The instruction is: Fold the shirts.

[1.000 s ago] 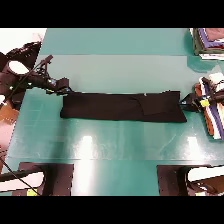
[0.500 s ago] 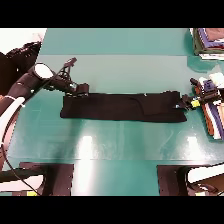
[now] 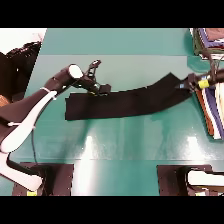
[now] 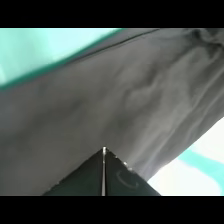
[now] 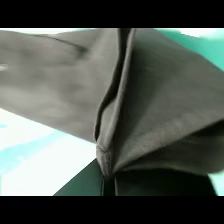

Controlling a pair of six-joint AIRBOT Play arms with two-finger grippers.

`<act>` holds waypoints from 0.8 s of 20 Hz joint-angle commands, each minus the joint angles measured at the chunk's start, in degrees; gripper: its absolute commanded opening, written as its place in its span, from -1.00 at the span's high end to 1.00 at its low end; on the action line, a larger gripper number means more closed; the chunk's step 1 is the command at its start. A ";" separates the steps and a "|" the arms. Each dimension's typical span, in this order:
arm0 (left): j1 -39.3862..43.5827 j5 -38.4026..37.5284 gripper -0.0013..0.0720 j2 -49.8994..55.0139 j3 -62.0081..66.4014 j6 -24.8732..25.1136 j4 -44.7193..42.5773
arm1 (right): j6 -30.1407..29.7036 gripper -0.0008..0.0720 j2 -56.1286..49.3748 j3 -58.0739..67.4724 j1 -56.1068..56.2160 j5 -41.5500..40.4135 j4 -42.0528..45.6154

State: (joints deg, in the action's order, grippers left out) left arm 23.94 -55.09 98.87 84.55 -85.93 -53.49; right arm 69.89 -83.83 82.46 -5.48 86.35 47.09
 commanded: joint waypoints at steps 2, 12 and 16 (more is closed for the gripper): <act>4.42 0.39 0.90 8.52 9.86 -1.36 0.61 | 8.24 0.94 3.02 11.96 9.25 0.57 -0.98; 8.02 5.35 0.89 13.25 13.25 -1.16 2.91 | 11.39 0.94 -7.39 33.64 26.67 1.27 -0.98; 6.60 1.51 0.90 11.85 14.49 -1.20 -2.01 | 11.21 0.94 -9.25 35.26 30.21 0.68 -0.96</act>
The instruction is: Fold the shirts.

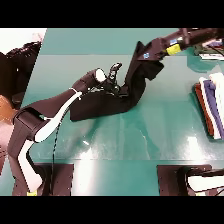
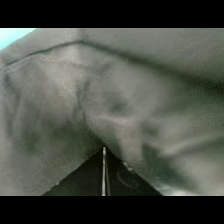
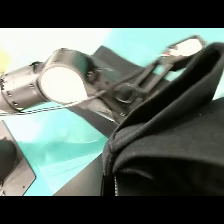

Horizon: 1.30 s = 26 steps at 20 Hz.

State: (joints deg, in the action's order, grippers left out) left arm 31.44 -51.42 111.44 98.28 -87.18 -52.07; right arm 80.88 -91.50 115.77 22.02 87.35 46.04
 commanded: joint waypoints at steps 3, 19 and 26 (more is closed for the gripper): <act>-5.60 -8.68 0.90 -4.68 0.74 0.02 -7.85 | -0.55 0.94 -1.75 1.97 4.02 -0.87 0.04; -36.09 -23.67 0.89 -27.67 0.63 0.61 -19.56 | -18.14 0.57 -20.06 1.99 29.33 -20.61 -9.03; -37.77 -24.90 0.89 -30.21 0.63 2.34 -19.50 | -12.02 -0.53 -17.70 1.95 22.84 -15.37 -2.40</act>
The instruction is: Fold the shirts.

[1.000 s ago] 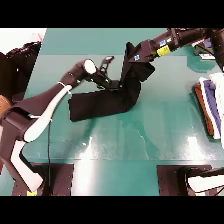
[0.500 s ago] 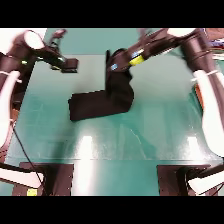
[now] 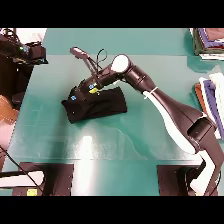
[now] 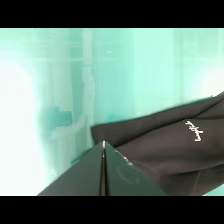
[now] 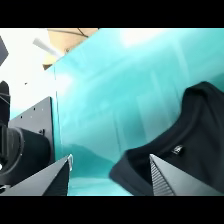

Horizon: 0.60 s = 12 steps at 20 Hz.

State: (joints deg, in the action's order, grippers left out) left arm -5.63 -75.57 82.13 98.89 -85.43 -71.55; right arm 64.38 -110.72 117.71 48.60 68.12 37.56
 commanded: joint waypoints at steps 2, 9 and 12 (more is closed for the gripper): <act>-0.70 -0.90 0.89 -0.87 0.02 0.59 0.02 | 9.09 -0.53 4.61 -2.99 -10.12 8.83 14.86; -0.70 -3.13 0.89 -0.90 -1.09 0.96 0.33 | 12.55 -0.86 10.91 -24.35 -28.92 9.66 13.20; -0.70 -3.80 0.89 -0.90 -3.72 1.16 0.68 | 12.52 -0.88 9.44 -30.03 -30.34 7.48 7.72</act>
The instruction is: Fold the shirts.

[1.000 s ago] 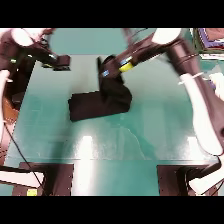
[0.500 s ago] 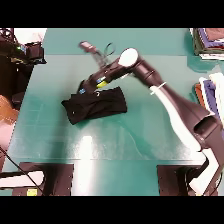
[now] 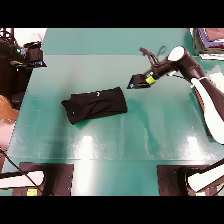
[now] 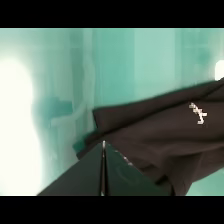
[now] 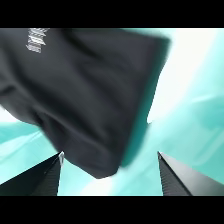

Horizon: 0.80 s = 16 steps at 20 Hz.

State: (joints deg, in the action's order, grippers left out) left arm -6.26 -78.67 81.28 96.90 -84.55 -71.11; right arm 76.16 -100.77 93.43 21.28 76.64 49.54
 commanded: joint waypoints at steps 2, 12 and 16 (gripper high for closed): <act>-0.07 -1.31 0.89 -0.04 -2.99 1.18 0.57 | 0.72 -0.88 -2.71 -7.13 -2.43 -1.01 -6.95; -0.09 3.26 0.86 -2.38 -23.12 3.54 2.12 | -1.55 -0.87 -2.38 -7.45 -1.27 -1.64 -12.44; -0.09 11.17 0.86 -2.23 -30.49 3.52 2.51 | -1.64 -0.87 -0.63 -7.45 -1.27 -1.55 -12.41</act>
State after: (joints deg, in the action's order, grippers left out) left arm -6.39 -72.71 79.09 71.66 -81.12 -69.19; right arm 74.81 -102.52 86.00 19.97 75.09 37.43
